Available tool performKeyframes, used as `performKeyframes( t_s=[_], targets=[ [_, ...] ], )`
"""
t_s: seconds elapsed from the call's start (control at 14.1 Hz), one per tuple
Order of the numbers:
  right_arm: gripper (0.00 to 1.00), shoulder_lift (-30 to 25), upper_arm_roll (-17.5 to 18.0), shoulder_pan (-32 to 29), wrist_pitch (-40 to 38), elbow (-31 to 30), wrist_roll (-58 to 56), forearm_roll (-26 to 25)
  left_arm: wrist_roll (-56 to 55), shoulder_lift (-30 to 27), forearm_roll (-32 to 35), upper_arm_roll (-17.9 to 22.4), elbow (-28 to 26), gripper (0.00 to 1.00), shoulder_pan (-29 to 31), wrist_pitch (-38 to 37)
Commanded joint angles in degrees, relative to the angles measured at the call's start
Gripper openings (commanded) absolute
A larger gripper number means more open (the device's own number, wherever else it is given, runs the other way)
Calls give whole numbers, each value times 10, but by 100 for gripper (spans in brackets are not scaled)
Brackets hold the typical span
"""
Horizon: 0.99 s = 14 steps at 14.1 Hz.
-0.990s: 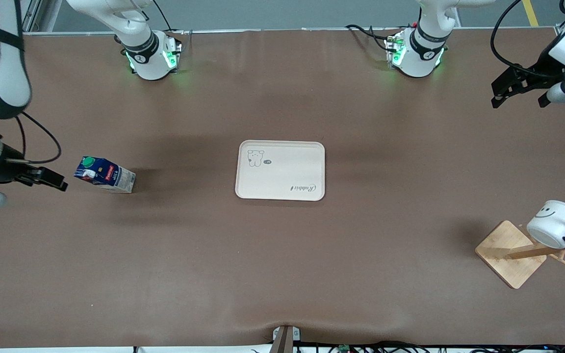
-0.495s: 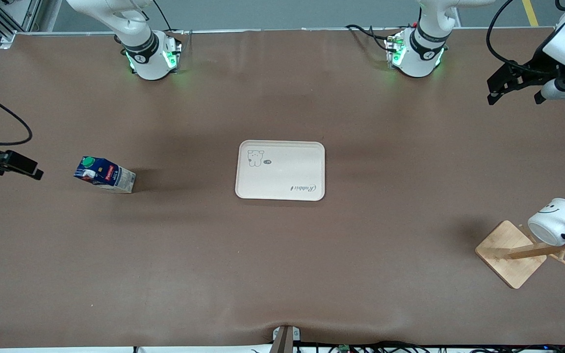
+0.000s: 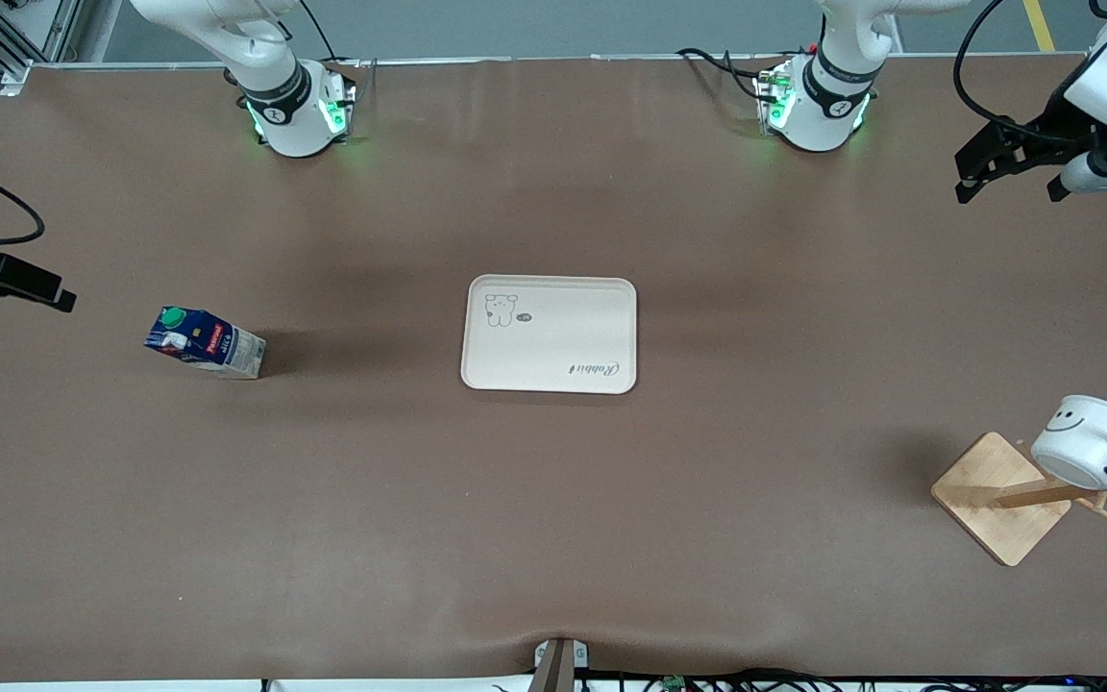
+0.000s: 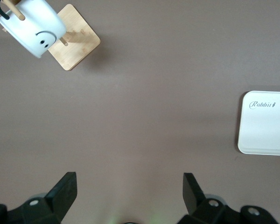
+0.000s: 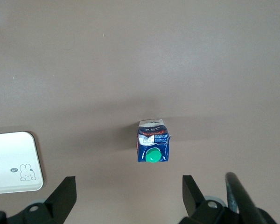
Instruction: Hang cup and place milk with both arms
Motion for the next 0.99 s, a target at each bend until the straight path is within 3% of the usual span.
performKeyframes(
  t_s=[0.0,0.49,0.71,0.92],
  targets=[
    [100,0,0,0,-10,17,10,-3,-4,-17,-4,-1,-5,100,3,-8],
    [100,-35,11,16,-29,10,54,-16,6,-16,-4,-1,-4,100,4,-8],
    [100,-68,101,-54,-19,-21,53,-24,6,-16,-4,-1,-2,100,3,-11],
    [100,-92,104,-58,-6,-69,52,-28,8,-14,-4,0,0,100,3,-12]
  ],
)
